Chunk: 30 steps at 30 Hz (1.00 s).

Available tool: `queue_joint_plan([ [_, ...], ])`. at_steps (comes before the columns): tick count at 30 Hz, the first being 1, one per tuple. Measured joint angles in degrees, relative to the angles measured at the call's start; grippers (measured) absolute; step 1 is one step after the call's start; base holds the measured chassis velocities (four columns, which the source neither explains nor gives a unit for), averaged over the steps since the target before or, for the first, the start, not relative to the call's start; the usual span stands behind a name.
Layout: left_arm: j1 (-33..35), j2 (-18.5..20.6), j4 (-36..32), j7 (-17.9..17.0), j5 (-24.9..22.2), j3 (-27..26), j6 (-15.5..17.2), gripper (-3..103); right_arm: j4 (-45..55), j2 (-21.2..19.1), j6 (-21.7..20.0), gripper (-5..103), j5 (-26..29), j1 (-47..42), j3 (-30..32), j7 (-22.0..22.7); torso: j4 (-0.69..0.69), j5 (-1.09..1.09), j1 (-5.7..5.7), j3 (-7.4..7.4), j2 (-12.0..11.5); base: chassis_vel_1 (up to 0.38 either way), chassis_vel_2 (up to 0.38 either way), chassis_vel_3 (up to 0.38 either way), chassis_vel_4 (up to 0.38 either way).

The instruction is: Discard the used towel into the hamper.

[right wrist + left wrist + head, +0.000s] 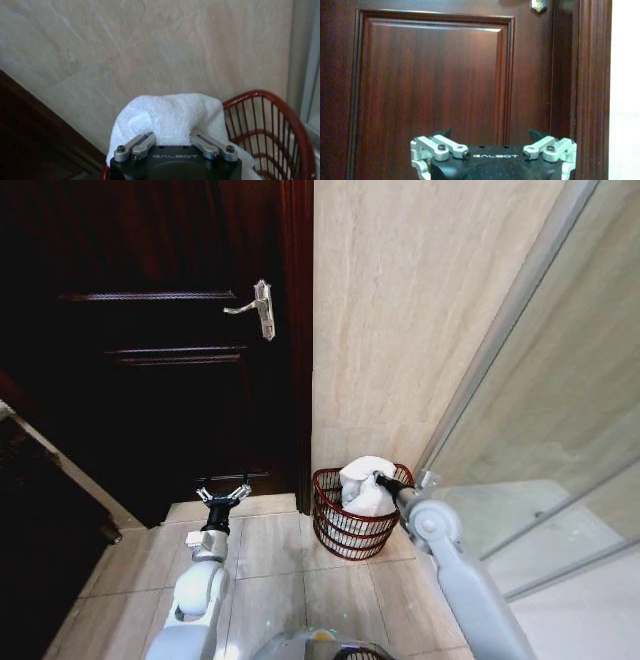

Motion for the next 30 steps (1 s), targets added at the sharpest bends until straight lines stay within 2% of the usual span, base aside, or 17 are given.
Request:
queue_joint_plan([
  [2,-0.26,-0.08,0.07,0.00,0.10,0.07,0.09,100,-1.93,0.00,-0.12,12,2.43,1.47,-0.54,1.89,0.00,0.00,0.00,0.00,0.00,0.000,0.000,0.000,0.000],
  [3,-0.38,-0.19,0.07,0.01,0.17,0.22,0.22,100,-3.73,-0.03,0.23,12,6.46,2.79,-0.79,5.49,-0.01,0.01,0.01,0.01,0.01,0.000,0.000,0.000,0.000],
  [4,-0.38,-0.19,0.07,0.01,0.17,0.22,0.22,100,-3.73,-0.03,0.23,12,6.46,2.79,-0.79,5.49,-0.01,0.01,0.01,0.01,0.01,0.000,0.000,0.000,0.000],
  [6,-0.46,-0.18,0.26,0.01,0.20,0.37,0.30,100,-5.30,-0.43,0.25,12,10.45,3.81,-0.21,8.36,0.00,0.01,0.01,0.02,0.02,0.000,0.000,0.000,0.000],
  [10,-0.56,-0.06,0.78,0.04,0.27,0.44,0.14,100,-6.72,-1.73,0.22,12,12.87,4.35,0.77,9.97,-0.01,0.00,0.01,0.02,0.03,0.000,0.000,0.000,0.000],
  [12,-0.45,-0.01,1.01,0.06,0.28,0.45,-0.18,100,-8.02,-3.40,0.13,12,15.78,4.46,1.71,10.78,-0.03,0.00,0.01,0.02,0.04,0.000,0.000,0.000,0.000],
  [19,-0.50,0.28,1.92,0.16,0.37,0.65,-0.80,100,-11.64,-3.96,0.44,12,17.69,6.66,1.29,11.08,-0.01,-0.02,0.02,0.03,0.05,0.000,0.000,0.000,0.000],
  [28,-0.12,-0.61,1.84,0.31,0.68,0.74,-0.89,100,-14.68,0.06,0.93,12,16.30,7.49,-2.06,8.67,-0.01,0.00,0.03,0.03,0.06,0.000,0.000,0.000,0.000],
  [30,-0.24,-0.56,1.83,0.31,0.63,0.64,-1.08,100,-16.37,1.37,1.23,12,14.08,7.94,-3.16,7.92,0.01,-0.01,0.03,0.03,0.06,0.000,0.000,0.000,0.000],
])
